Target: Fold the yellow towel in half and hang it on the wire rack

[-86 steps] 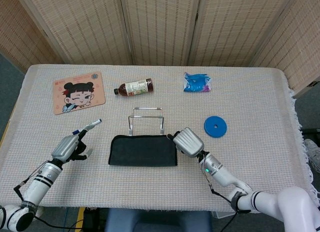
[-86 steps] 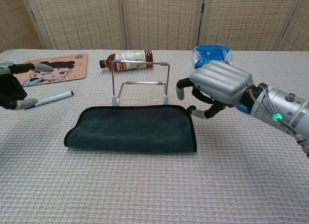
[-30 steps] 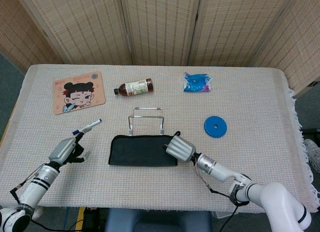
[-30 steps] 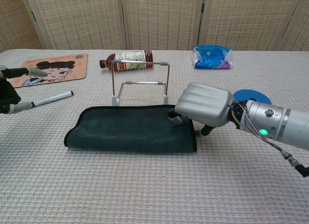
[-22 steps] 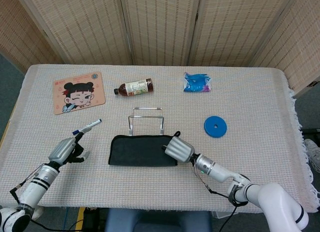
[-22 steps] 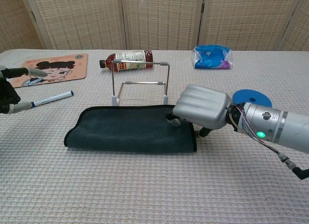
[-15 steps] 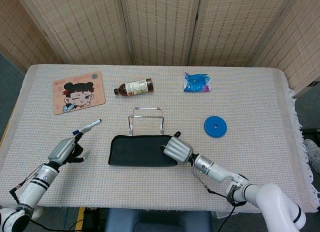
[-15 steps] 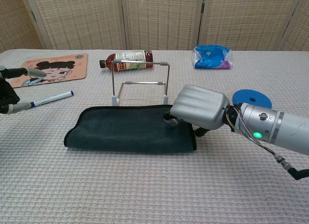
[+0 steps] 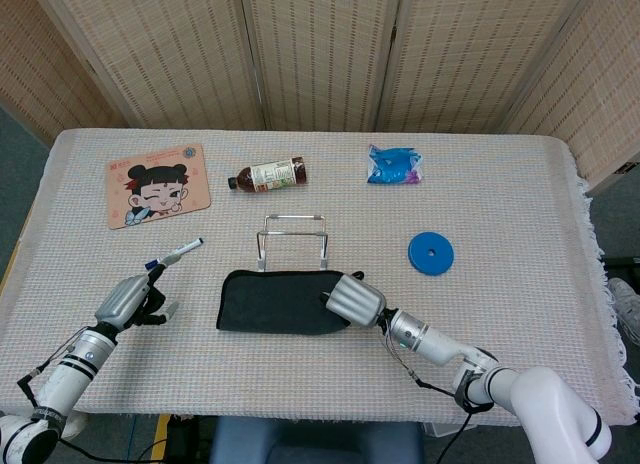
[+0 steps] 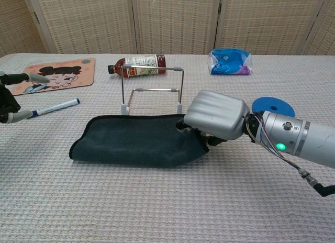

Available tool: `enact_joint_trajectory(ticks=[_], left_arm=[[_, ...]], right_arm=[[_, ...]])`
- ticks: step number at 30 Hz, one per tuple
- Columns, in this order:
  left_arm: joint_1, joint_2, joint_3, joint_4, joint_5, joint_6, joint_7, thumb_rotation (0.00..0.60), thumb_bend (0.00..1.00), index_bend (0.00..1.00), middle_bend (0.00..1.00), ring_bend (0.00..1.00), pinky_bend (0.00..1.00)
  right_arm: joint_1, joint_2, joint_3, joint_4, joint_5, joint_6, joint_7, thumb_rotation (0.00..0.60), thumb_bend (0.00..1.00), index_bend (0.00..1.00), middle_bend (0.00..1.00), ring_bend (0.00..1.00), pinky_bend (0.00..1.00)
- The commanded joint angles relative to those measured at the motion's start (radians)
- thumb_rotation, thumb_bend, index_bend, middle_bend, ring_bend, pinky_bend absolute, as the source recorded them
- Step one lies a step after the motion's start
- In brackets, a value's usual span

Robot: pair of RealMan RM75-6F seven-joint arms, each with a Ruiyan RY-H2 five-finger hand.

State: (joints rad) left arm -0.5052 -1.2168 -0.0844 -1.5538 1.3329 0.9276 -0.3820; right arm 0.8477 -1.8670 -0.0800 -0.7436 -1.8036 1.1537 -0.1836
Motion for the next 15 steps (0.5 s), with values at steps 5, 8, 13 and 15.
enact_joint_trajectory(ticks=[5,8,13,15], left_arm=[[0.003,0.008,-0.006,-0.003,-0.004,0.009,0.0,0.6,0.47,0.06,0.98,0.84,0.98],[0.009,0.017,-0.007,-0.012,0.003,0.028,0.011,0.6,0.47,0.06,0.98,0.84,0.98],[0.026,0.029,0.0,-0.039,0.026,0.077,0.069,0.6,0.47,0.06,0.98,0.84,0.98],[0.031,0.034,0.003,-0.054,0.032,0.089,0.084,0.6,0.47,0.06,0.98,0.84,0.98]], right_arm=[[0.004,0.025,0.04,-0.062,0.003,0.079,0.008,0.6,0.62,0.66,0.9,0.98,1.0],[0.011,0.061,0.071,-0.133,0.007,0.118,-0.006,0.6,0.65,0.71,0.91,0.99,1.0],[0.027,0.143,0.131,-0.306,0.018,0.151,-0.06,0.6,0.66,0.74,0.91,0.99,1.0],[0.033,0.18,0.158,-0.379,0.025,0.154,-0.093,0.6,0.67,0.75,0.91,0.99,1.0]])
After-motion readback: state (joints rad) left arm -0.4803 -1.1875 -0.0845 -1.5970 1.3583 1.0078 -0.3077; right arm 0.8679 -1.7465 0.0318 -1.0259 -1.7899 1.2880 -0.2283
